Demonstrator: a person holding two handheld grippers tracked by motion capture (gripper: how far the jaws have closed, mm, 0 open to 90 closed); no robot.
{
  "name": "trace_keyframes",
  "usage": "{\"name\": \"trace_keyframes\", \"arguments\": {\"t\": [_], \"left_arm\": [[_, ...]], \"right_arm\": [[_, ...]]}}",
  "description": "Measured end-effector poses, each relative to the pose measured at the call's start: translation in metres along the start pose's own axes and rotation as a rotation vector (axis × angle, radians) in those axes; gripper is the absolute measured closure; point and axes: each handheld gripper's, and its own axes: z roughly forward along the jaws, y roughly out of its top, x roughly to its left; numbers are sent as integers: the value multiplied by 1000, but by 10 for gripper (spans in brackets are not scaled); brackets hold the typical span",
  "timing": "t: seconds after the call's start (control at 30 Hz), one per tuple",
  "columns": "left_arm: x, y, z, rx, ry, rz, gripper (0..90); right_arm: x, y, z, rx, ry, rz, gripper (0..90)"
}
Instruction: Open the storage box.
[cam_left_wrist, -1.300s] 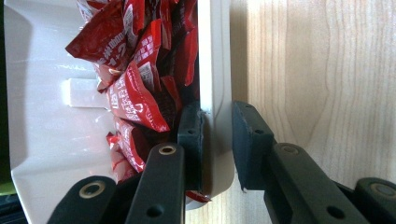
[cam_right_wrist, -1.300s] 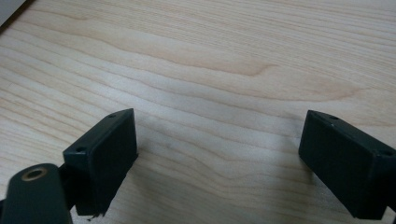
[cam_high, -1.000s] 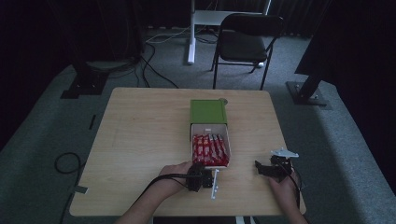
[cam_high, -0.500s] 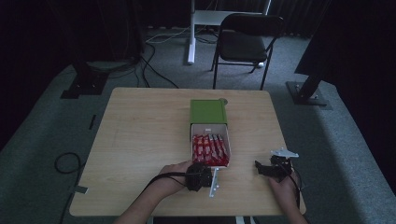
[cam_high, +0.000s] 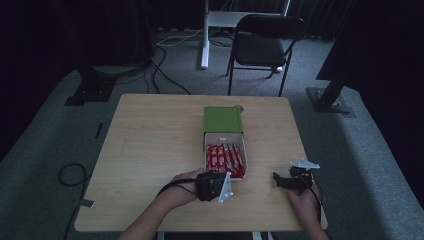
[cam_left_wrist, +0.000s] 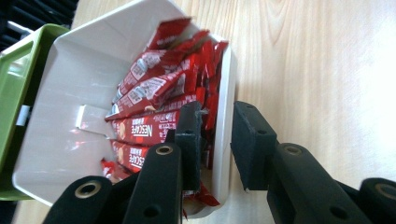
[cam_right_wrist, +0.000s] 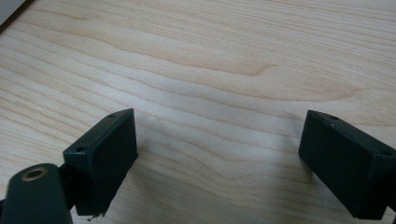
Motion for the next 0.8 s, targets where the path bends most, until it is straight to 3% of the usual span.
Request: {"name": "trace_keyframes", "arguments": {"t": [0.27, 0.8], "left_arm": [[22, -6, -16, -102, -33, -133, 741], [54, -39, -37, -159, -5, -320, 742]], "right_arm": [[0, 0, 0, 0, 0, 0, 106], [0, 0, 0, 0, 0, 0, 106]]}}
